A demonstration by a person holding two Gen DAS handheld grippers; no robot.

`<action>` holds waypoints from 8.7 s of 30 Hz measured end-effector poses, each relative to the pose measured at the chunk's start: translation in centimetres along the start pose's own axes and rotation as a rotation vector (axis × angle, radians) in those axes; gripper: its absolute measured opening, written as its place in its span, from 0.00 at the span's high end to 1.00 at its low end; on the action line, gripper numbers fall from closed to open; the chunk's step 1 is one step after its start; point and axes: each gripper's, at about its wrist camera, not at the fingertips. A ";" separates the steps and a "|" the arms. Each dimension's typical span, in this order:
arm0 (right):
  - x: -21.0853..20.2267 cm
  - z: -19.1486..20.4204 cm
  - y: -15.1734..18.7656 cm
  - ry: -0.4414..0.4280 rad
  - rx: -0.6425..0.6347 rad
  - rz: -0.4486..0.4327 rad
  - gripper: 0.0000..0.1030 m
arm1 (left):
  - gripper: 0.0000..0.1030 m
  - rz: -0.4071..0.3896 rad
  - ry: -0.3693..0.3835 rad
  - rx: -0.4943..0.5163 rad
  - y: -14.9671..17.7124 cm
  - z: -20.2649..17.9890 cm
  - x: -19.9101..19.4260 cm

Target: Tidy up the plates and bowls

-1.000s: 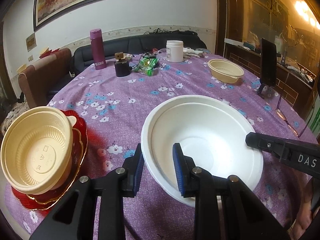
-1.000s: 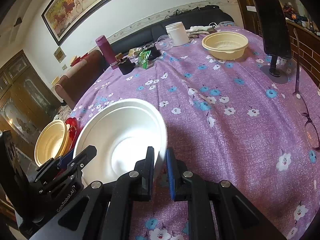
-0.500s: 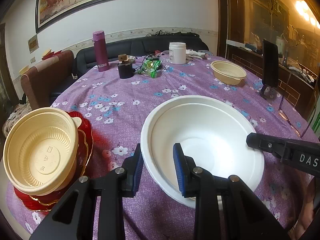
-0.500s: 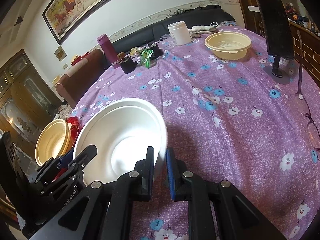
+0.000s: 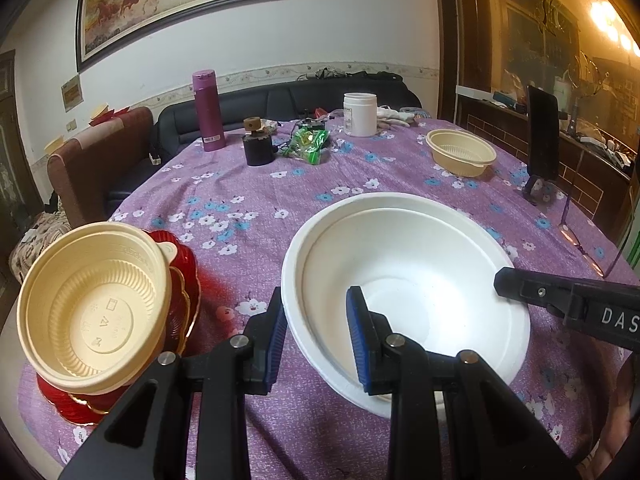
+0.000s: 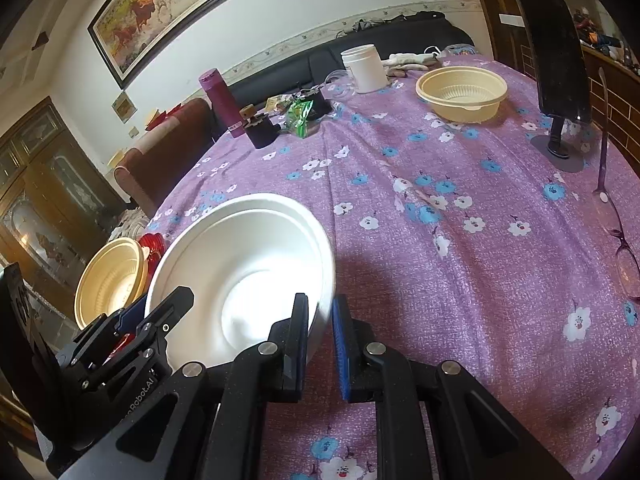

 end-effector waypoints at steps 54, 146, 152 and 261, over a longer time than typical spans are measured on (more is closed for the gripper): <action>1.2 12.5 -6.4 -0.142 -0.210 -0.041 0.87 | 0.67 -0.241 -0.173 -0.143 -4.0 10.6 -6.8; 6.1 -18.5 -14.7 0.300 0.508 0.018 0.78 | 0.41 0.216 0.136 0.028 -1.3 -2.5 7.0; 8.6 -20.7 -14.9 0.402 0.612 0.011 0.78 | 0.41 0.209 0.171 0.010 -1.5 -2.3 6.9; 5.8 -5.3 -1.1 -0.617 0.264 0.194 0.06 | 0.17 0.355 0.339 -0.191 -1.6 2.4 3.5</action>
Point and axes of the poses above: each gripper's, at about its wrist camera, not at the fingertips, and x roughly the way its jaws point, z to its left, y to its underside, and after that the axes turned 15 degrees about -x, right-handed
